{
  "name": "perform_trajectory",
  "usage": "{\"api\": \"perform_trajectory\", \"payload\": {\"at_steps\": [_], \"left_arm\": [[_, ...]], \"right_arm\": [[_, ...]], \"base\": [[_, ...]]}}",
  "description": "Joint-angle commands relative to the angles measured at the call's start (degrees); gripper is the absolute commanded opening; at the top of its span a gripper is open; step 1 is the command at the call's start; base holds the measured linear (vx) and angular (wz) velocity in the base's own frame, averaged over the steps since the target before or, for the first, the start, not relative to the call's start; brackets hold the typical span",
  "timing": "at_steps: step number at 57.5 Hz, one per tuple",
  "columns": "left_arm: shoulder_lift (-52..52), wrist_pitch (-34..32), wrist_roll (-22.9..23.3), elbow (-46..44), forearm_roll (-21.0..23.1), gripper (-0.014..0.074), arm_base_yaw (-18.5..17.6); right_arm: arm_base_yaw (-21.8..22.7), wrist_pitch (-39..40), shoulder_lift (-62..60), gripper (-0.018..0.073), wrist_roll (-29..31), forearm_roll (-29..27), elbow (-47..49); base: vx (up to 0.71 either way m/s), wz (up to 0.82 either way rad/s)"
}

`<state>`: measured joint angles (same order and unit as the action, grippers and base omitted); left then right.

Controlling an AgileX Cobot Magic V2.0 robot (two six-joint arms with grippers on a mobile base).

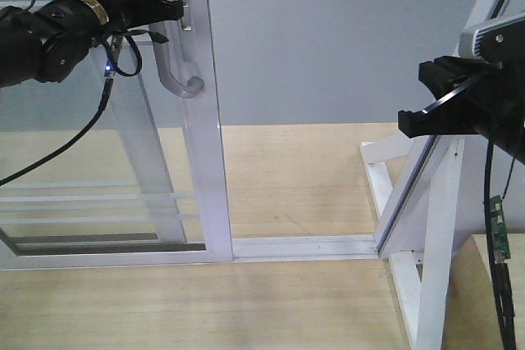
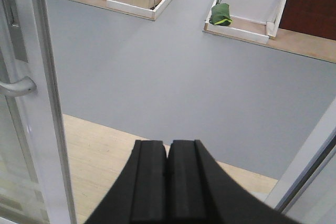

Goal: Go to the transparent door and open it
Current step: 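Release the handle with the right gripper and grasp it with the left gripper, then slide the door farther open with the left gripper on the handle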

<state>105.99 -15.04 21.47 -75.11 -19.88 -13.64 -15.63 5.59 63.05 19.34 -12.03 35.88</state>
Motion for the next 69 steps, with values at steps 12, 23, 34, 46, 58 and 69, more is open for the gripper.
{"api": "perform_trajectory", "payload": {"at_steps": [12,23,34,46,58,69], "left_arm": [[-5.23,4.88,-0.03,-2.18,1.48,-0.0002,4.27],[-6.64,7.89,0.02,-2.18,1.48,0.0,7.26],[-7.52,11.64,0.03,-2.07,1.48,0.0002,7.92],[-11.13,20.31,-0.57,-0.12,0.56,0.0004,7.92],[-20.28,12.15,-0.44,11.81,-2.47,0.0004,7.92],[-30.96,11.46,-0.5,23.93,-3.62,0.0004,7.85]], "right_arm": [[0.1,4.47,-1.13,0.0002,0.59,0.11,1.55],[0.1,4.46,-1.13,0.0002,0.51,0.11,1.55],[0.1,4.39,-1.13,0.0002,0.53,0.11,1.55],[0.1,4.28,-1.13,0.0002,0.53,0.11,1.55],[0.1,3.84,-1.13,0.0002,-0.04,-0.12,1.55],[0.03,-0.65,-3.31,0.0002,-0.5,-0.13,1.55]], "base": [[0.0,0.0],[0.0,0.0],[0.0,0.0],[0.0,0.0],[0.0,0.0],[0.0,0.0]]}}
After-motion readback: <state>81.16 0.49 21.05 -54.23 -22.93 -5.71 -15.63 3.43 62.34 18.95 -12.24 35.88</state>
